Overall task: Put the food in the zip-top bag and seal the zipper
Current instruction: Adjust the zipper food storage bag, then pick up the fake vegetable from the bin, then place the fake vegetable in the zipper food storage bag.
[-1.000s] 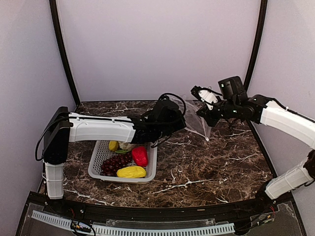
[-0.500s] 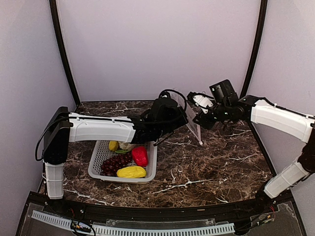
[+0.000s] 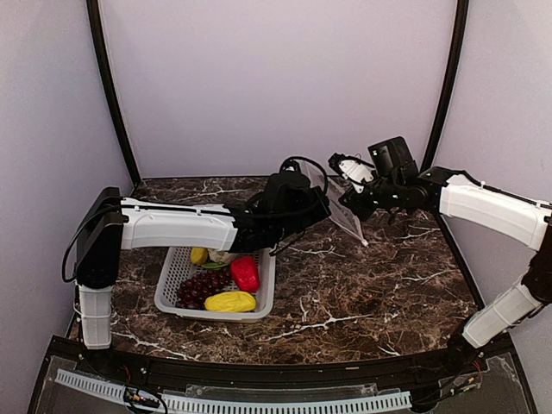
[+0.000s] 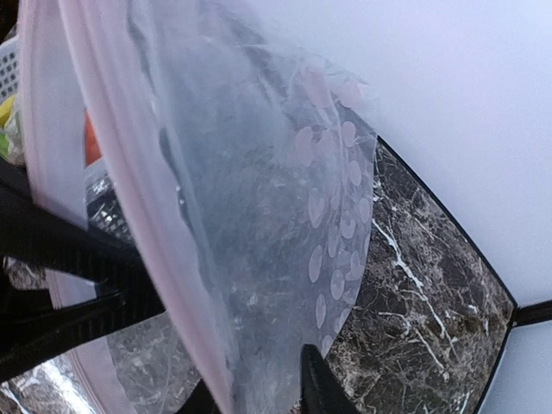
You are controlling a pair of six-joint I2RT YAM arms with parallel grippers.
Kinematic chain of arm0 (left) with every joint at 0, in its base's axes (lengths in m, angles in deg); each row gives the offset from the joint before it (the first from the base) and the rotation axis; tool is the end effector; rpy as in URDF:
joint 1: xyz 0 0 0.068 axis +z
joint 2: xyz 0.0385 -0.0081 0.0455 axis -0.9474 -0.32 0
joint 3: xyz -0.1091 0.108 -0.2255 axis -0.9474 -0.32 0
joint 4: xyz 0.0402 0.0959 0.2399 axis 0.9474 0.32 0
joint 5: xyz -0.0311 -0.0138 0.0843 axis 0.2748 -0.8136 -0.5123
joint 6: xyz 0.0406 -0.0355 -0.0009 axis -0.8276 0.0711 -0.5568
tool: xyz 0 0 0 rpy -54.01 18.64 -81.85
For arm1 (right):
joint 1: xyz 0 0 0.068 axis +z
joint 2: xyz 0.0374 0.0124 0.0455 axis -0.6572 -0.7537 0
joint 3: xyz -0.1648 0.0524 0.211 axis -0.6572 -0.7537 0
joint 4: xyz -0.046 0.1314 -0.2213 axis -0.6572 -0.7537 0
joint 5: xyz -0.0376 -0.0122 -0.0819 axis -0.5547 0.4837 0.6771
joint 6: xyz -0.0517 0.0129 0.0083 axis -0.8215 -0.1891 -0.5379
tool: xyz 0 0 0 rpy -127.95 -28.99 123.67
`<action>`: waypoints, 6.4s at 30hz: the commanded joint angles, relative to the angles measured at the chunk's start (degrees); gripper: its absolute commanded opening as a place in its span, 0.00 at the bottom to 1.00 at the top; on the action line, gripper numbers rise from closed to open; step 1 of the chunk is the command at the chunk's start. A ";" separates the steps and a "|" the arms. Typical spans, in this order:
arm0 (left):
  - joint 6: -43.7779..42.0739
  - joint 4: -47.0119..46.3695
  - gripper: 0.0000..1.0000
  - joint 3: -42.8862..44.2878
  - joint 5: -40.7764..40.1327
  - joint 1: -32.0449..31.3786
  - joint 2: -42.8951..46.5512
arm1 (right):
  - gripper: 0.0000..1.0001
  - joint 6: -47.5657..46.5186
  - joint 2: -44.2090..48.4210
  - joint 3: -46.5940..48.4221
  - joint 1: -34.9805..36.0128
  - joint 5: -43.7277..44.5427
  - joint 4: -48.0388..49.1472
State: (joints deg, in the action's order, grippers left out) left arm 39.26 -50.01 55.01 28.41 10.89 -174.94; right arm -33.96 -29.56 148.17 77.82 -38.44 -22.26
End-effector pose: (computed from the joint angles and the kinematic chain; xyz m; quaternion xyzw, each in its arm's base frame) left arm 0.2523 -0.4190 0.2781 -0.0791 0.7620 -0.4534 0.4555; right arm 0.2634 0.1931 0.3102 -0.3770 0.8079 0.0476 0.4505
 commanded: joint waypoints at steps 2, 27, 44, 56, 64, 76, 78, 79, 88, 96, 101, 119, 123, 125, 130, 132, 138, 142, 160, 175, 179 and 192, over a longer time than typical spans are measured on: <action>0.20 -0.92 0.01 -1.57 1.25 -0.29 0.61 | 0.13 -0.23 0.29 0.91 -0.75 2.31 3.65; -20.85 -0.24 0.48 -1.93 13.18 0.63 4.50 | 0.00 -2.59 5.02 -2.26 -6.38 8.48 8.92; -28.43 26.53 0.73 -28.32 4.72 5.22 35.04 | 0.00 -5.52 1.64 11.83 -17.85 9.81 5.30; -29.27 36.77 0.72 -33.93 -2.48 6.67 39.10 | 0.00 -4.32 4.99 -7.85 -15.92 -18.50 4.31; -31.61 44.97 0.72 -26.76 -1.99 8.15 32.02 | 0.00 -4.15 7.69 -13.85 -15.93 -27.35 7.02; -5.82 37.14 0.69 -30.29 8.44 7.76 25.81 | 0.00 -4.42 8.92 -15.29 -15.89 -27.45 7.86; -4.54 35.50 0.69 -30.91 8.71 7.42 24.92 | 0.00 -4.42 9.03 -15.50 -15.88 -27.51 7.91; -4.32 35.28 0.69 -30.87 8.57 7.30 24.59 | 0.00 -4.42 9.09 -15.59 -15.90 -27.59 7.95; -1.45 33.15 0.69 -30.39 9.55 6.78 19.86 | 0.00 -4.54 8.78 -15.89 -15.92 -27.83 8.04; -1.46 33.51 0.69 -28.46 8.11 6.77 16.28 | 0.00 -4.60 8.49 -15.97 -15.87 -27.81 7.98; -1.99 33.75 0.63 -27.93 6.38 6.75 15.66 | 0.00 -4.85 8.55 -16.13 -15.91 -27.70 7.96; -12.28 34.98 0.44 -30.90 2.48 6.49 31.79 | 0.00 -6.05 7.70 -11.33 -15.82 -24.96 3.41; -16.62 29.80 0.39 -30.51 6.87 6.30 36.25 | 0.00 -8.55 5.55 -4.21 -15.78 -23.13 -3.33; -15.40 28.94 0.36 -28.68 8.70 6.12 37.18 | 0.00 -8.69 3.74 -0.77 -15.53 -21.68 -6.17; -17.00 25.84 0.36 -21.24 13.85 2.75 34.94 | 0.00 -7.60 0.46 7.53 -14.27 -19.46 -11.89; -18.93 22.66 0.36 -18.91 17.01 1.27 33.26 | 0.00 -7.90 -0.72 10.35 -13.30 -18.20 -13.76; -21.77 15.67 0.36 -11.63 28.41 -0.72 26.73 | 0.00 -8.60 -4.43 15.75 -10.41 -14.97 -17.51; -21.09 8.42 0.36 -8.73 34.43 -0.85 22.90 | 0.00 -7.71 -7.19 18.17 -8.51 -14.47 -19.31; 0.56 -4.90 0.29 -1.54 30.94 3.73 3.76 | 0.00 0.59 -8.54 18.12 -7.90 -16.84 -20.98; -1.92 -10.08 0.28 -5.71 32.43 6.83 7.00 | 0.00 1.25 -6.75 14.20 -7.99 -15.70 -17.96; -2.15 -10.25 0.27 -7.50 30.40 7.02 8.35 | 0.00 1.25 -5.30 13.13 -8.08 -16.29 -16.81; 3.36 -0.24 0.22 1.80 32.24 7.38 0.18 | 0.00 1.93 -2.29 11.05 -8.08 -16.35 -13.53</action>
State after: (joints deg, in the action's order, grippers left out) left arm 41.47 -54.76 53.94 60.22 18.30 -173.35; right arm -32.60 -33.49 159.88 69.71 -55.18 -38.72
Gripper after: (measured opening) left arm 0.524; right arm 0.003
